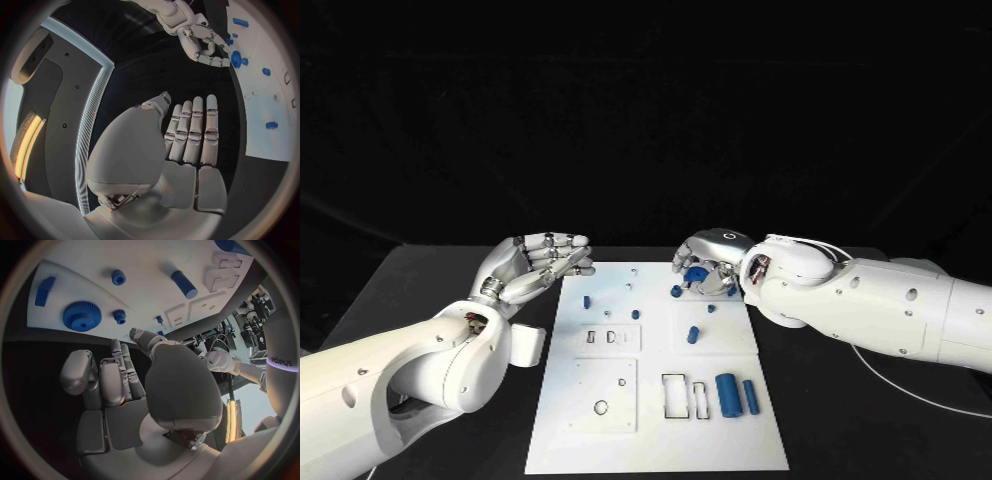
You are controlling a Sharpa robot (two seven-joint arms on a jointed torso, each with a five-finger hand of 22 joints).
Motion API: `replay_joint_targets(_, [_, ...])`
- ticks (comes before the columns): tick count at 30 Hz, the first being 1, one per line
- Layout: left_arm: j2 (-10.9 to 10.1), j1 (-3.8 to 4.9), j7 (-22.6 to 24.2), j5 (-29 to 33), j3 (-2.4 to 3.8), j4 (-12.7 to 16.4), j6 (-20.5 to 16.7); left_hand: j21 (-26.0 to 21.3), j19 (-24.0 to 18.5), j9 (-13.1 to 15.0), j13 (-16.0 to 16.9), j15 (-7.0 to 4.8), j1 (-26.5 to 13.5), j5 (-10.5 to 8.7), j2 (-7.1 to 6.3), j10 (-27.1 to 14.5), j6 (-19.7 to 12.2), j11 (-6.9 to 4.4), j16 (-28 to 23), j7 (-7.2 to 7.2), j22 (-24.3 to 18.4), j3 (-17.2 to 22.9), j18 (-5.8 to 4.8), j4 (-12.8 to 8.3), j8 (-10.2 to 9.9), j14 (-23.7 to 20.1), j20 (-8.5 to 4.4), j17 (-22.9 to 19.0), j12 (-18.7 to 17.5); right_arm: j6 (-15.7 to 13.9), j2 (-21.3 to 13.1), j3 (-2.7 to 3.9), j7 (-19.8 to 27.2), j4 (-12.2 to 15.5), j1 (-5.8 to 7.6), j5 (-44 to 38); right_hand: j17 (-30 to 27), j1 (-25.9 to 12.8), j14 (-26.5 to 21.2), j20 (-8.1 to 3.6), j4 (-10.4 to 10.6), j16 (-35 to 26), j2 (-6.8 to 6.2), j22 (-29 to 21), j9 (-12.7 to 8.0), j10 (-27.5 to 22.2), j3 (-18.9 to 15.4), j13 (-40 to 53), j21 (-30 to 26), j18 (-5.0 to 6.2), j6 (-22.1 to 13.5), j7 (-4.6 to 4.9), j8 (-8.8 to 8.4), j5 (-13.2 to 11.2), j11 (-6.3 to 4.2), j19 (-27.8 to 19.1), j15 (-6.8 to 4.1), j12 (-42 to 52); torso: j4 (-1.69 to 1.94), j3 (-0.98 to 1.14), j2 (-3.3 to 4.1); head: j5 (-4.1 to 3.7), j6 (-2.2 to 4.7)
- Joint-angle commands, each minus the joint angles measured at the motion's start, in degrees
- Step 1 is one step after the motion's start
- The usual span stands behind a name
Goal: Assemble the parts on the task board
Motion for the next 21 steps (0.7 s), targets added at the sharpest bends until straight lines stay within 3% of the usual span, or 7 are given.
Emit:
replay_joint_targets(1, [-0.1, 0.28, 0.1, 0.4, 0.06, 0.4, 1.7, 0.1, 0.2, -0.1, 0.0, 0.3, -0.4, -0.11, -0.28, 0.0, -0.1, 0.41, -0.3, 0.2, -0.1, 0.1, 0.68, 0.1, -0.2, -0.1, 0.15, 0.1, -0.2, 3.0, 0.2, -0.03, -2.8, -0.2, 0.02, -4.6, -0.2, 0.0, 2.3, 0.19, 0.2, 0.0, -0.65, -0.3, 0.1, -0.9, -0.8, 0.0, -0.1, -0.64, -0.7, -0.09, -0.52, -0.3, -0.01, -0.4, 0.43, -0.2, 0.21, -0.07, 0.47, -0.03, 0.27])
replay_joint_targets(10, [-0.4, 0.62, 0.0, 0.8, 0.05, 0.7, 1.7, 0.1, 0.2, -0.1, 0.0, 0.31, -0.5, -0.11, -0.29, 0.0, -0.2, 0.42, -0.4, 0.22, -0.1, 0.1, 0.68, 0.1, -0.2, -0.1, 0.15, 0.1, -0.3, 3.7, 0.9, -0.11, -3.3, -0.7, 0.0, -5.3, 0.3, 0.1, 2.4, 0.25, 0.4, 0.6, -0.33, 0.5, 0.3, -1.4, -1.1, 0.0, 0.4, -0.72, -0.9, -0.21, -0.72, -0.3, -0.01, -0.3, 0.49, -0.1, 0.56, -0.18, 1.06, -0.07, 0.03])
replay_joint_targets(21, [-0.5, 0.8, 0.0, 1.1, 0.05, 0.7, 1.5, 0.1, 0.2, -0.1, 0.0, 0.37, -0.7, -0.1, -0.19, -0.2, -0.3, 0.55, -0.5, 0.38, -0.1, 0.2, 0.69, 0.2, -0.3, 0.0, 0.19, 0.2, -0.5, 3.7, 1.5, -0.19, -2.9, -1.3, -0.1, -5.0, 2.0, 0.6, 2.7, 0.27, 0.6, 2.5, 0.57, 3.6, 0.8, -0.2, -0.7, 0.3, 2.7, -1.18, -0.2, -0.25, -0.53, -0.2, -0.16, 0.7, 0.39, 0.4, 0.59, -0.2, 1.56, 0.02, 0.11])
